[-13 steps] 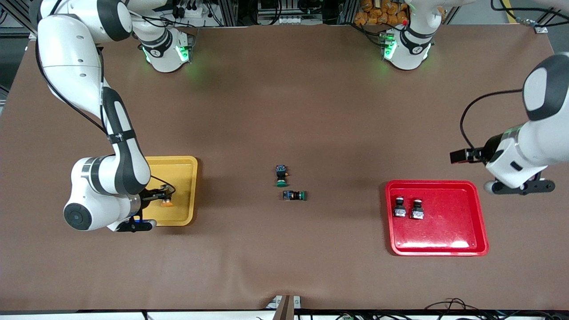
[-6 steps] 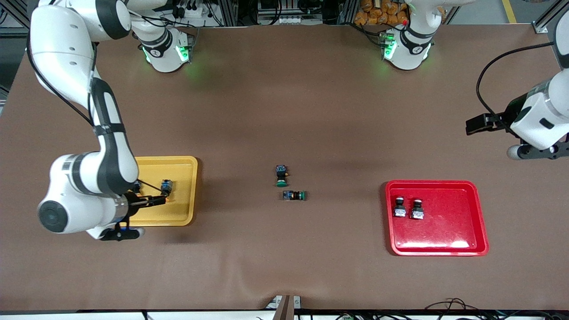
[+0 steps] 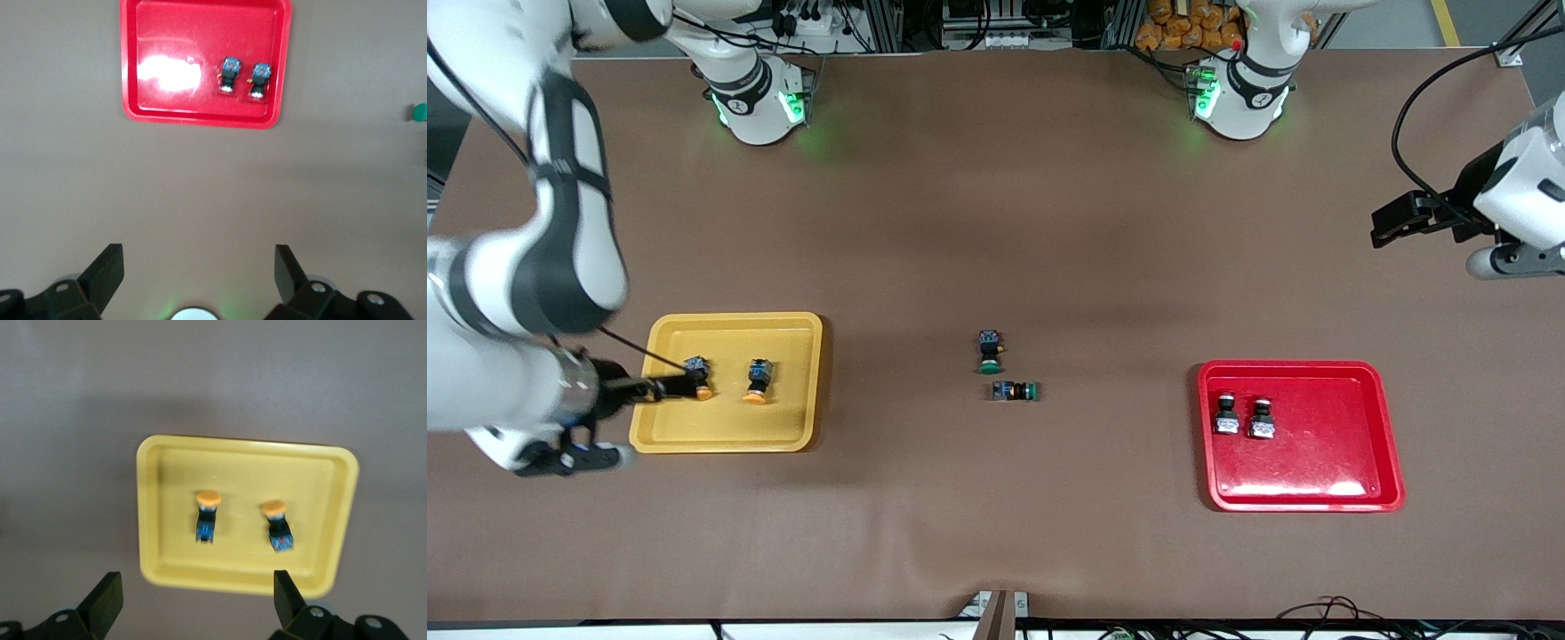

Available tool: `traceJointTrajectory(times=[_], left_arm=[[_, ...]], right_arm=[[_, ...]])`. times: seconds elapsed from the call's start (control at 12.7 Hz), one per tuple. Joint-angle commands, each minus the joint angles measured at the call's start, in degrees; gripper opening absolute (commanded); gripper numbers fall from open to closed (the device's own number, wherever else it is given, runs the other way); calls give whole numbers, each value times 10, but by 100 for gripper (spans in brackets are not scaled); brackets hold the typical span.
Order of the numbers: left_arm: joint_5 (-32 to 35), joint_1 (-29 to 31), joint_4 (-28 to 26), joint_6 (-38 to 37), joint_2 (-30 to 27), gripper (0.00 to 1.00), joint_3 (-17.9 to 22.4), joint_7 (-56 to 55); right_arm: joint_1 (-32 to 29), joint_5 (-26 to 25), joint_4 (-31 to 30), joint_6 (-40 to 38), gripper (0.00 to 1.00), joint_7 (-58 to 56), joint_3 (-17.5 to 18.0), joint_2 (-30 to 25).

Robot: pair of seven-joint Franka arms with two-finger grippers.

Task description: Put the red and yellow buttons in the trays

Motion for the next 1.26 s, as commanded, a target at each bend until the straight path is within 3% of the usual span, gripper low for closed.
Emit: traceJointTrajectory(times=[0.0,0.16,0.55,0.71,0.95,1.18], left_arm=[[-14,6,-119,68,-90,100,-2,13],[-14,6,-145,70,-116,100,-2,13],[-7,6,-110,48,-106,100,5,64],[-5,6,-106,48,-105,100,5,67],[-5,6,-106,48,-104,100,5,64],[-5,7,-106,49,-104,100,5,67]], right_arm=[[-4,-19,-64,-32,100,7,6,-113],[-12,-19,-123,-28,100,7,4,-194],[-12,-41,-331,38,100,3,7,-396],[-3,-79,-345,35,100,6,16,-402],[-12,-79,-344,34,100,-24,13,-399],[-28,-81,-271,10,100,-36,12,-358]])
